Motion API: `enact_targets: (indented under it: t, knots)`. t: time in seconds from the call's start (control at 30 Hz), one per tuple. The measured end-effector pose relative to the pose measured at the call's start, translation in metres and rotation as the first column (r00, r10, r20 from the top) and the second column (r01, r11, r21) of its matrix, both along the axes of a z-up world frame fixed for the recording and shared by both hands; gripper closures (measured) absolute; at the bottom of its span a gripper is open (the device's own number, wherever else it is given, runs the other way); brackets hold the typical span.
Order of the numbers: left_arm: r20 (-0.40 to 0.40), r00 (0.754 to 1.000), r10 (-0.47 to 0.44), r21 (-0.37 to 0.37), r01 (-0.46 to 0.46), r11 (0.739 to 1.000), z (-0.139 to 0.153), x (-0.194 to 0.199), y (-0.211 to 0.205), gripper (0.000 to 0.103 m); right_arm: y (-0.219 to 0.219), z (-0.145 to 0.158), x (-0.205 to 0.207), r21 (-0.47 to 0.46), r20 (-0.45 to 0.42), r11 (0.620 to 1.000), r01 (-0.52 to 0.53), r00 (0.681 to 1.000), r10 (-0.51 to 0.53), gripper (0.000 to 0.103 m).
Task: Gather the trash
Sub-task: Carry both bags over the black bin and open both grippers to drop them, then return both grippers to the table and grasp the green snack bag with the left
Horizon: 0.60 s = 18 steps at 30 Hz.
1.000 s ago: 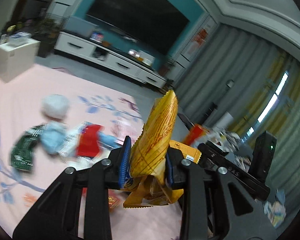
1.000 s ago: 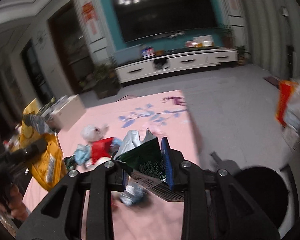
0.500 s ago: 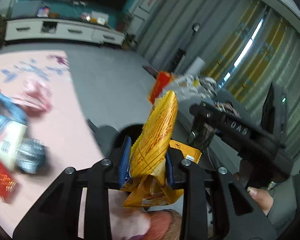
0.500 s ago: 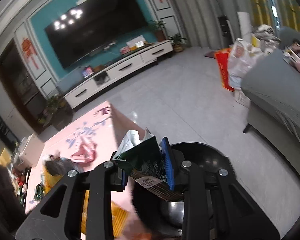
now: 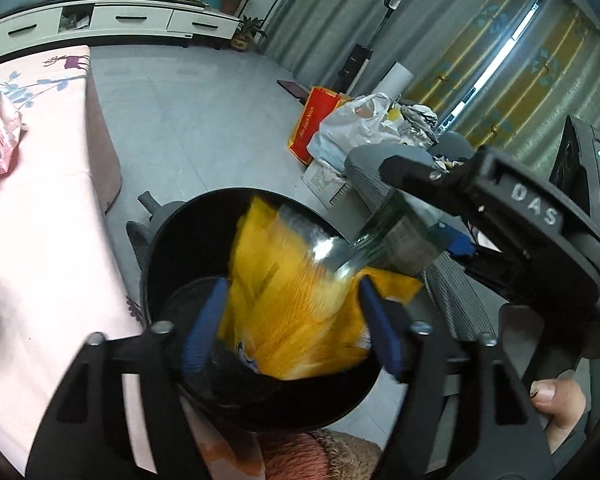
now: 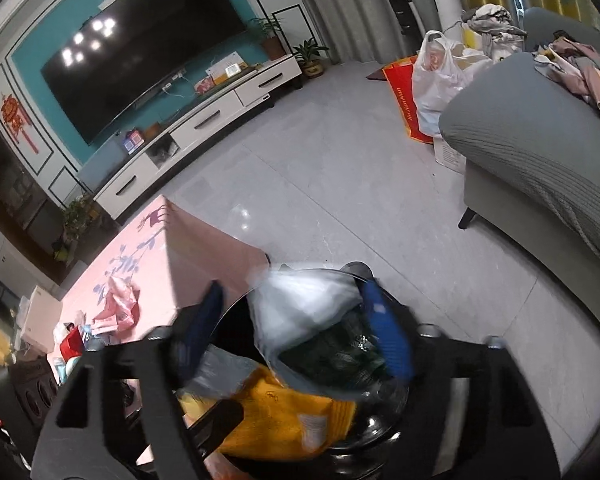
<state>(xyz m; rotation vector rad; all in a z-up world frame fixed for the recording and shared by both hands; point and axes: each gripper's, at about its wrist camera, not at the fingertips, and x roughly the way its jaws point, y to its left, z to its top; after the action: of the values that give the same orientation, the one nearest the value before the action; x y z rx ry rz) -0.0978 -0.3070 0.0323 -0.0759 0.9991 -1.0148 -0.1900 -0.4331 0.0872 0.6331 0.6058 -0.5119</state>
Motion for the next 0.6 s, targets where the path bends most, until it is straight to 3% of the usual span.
enact_targets:
  t: [0.07, 0.17, 0.37, 0.5, 0.6]
  knots:
    - [0.004, 1.0, 0.021, -0.006, -0.021, 1.0, 0.005, 0.001, 0.009, 0.016, 0.001, 0.002, 0.0, -0.009, 0.005, 1.0, -0.003, 1.0, 0.004, 0.014]
    - [0.018, 0.999, 0.049, -0.017, -0.049, 0.999, 0.015, 0.003, 0.017, 0.009, 0.005, 0.005, 0.001, -0.027, 0.002, 1.0, -0.008, 1.0, 0.008, 0.006]
    - [0.069, 0.984, 0.163, -0.043, -0.16, 0.986, 0.054, 0.011, 0.076, 0.003, 0.02, 0.019, 0.004, -0.067, 0.044, 0.997, -0.041, 0.998, 0.044, 0.003]
    - [0.143, 0.941, 0.307, -0.052, -0.302, 0.952, 0.082, 0.025, 0.139, 0.003, 0.04, 0.033, 0.007, -0.131, 0.091, 0.989, -0.072, 0.992, 0.084, 0.003]
    - [0.207, 0.877, 0.433, -0.037, -0.436, 0.899, 0.097, 0.034, 0.193, 0.003, 0.058, 0.041, 0.011, -0.15, 0.124, 0.983, -0.101, 0.985, 0.12, 0.003]
